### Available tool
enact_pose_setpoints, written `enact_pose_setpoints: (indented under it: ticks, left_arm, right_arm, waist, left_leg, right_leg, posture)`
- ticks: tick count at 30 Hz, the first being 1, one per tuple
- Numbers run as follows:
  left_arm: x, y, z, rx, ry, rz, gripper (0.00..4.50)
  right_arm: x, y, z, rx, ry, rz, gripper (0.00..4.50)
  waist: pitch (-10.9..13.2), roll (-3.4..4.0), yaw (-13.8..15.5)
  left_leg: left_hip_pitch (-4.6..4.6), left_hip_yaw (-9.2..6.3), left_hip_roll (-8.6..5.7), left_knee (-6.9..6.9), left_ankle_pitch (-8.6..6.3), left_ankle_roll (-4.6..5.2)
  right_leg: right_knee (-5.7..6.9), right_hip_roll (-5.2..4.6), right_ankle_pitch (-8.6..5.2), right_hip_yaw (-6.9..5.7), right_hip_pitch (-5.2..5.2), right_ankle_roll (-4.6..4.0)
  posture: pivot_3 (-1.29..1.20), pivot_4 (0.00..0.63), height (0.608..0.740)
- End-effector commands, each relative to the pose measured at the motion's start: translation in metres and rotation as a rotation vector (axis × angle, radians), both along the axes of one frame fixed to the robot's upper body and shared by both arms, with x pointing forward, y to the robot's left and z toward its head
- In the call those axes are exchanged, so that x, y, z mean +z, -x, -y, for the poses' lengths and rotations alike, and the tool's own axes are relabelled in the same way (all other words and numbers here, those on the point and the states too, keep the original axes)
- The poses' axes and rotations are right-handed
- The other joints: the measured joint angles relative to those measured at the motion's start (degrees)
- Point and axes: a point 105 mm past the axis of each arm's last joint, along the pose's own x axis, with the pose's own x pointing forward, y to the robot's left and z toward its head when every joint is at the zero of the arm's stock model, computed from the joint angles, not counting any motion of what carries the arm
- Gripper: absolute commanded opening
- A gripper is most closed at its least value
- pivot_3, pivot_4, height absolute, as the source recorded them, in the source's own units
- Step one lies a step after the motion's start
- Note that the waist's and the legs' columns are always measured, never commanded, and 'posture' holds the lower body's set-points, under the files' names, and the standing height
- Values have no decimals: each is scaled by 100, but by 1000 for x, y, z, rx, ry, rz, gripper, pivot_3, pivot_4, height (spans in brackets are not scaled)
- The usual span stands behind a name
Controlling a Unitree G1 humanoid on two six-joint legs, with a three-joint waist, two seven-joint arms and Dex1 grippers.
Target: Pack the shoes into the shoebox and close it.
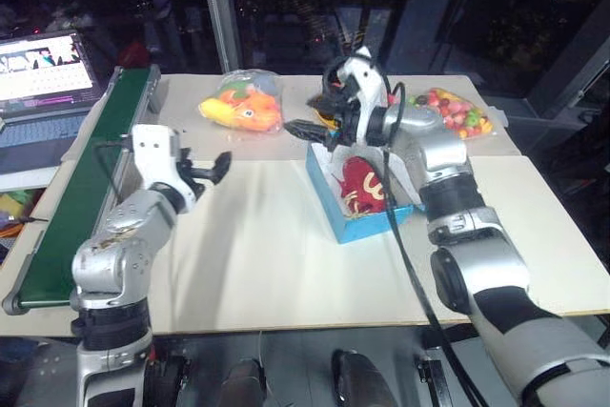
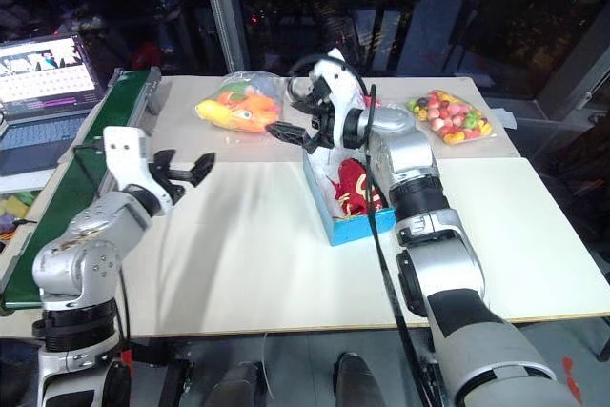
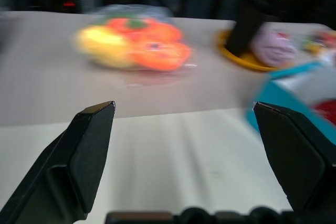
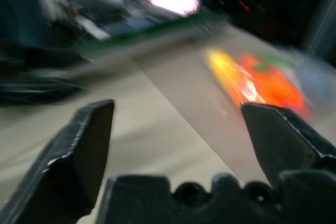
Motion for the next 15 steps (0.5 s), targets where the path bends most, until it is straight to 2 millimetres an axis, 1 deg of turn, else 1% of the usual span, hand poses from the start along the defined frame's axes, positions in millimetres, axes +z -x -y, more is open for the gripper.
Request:
enact_pose_setpoints:
  ticks: [1, 3, 6, 10, 12, 15]
  left_arm:
    - [7, 15, -39, 151, -37, 39, 4500]
    - [5, 20, -56, 219, -54, 34, 4500]
    - [2, 27, -82, 318, -92, 30, 4500]
    - [-5, 33, -107, 402, -106, 30, 4500]
    - [-12, 35, -116, 426, -104, 17, 4500]
    - [-16, 33, -122, 429, -116, 10, 4500]
  right_arm:
    - [-11, 34, -4, 118, -41, -67, 4460]
    - [-20, 41, -8, 123, -35, -82, 4460]
    - [-32, 43, -15, 110, -18, -100, 4460]
    - [-42, 53, -28, 161, -27, -146, 4460]
    - [-54, 53, -35, 162, 13, -127, 4460]
    - [-59, 52, -42, 158, 17, -116, 4460]
  waist:
    - [0, 0, 25]
    - [1, 0, 33]
    - [1, 1, 28]
    - [0, 0, 9]
    - [0, 0, 9]
    - [0, 0, 20]
  left_leg:
    - [-2, 0, 0, 1, 0, 0]
    - [-1, 1, 0, 3, 3, -4]
    - [2, 1, 0, 4, 8, -11]
    - [13, 1, 3, 1, 9, -12]
    - [12, 2, 4, 1, 9, -12]
    - [4, 2, 4, 0, 8, -13]
  right_leg:
    - [2, 0, 0, -1, -2, 0]
    - [3, 0, 1, 0, -4, -2]
    - [6, 3, 1, 1, -7, -3]
    - [10, 7, -2, 3, -3, -7]
    - [9, 8, -3, 4, -3, -10]
    - [7, 7, -3, 2, -7, -10]
  posture:
    - [0, 150, 733]
    - [0, 150, 733]
    - [0, 150, 733]
    - [0, 150, 733]
    - [0, 150, 733]
    - [0, 150, 733]
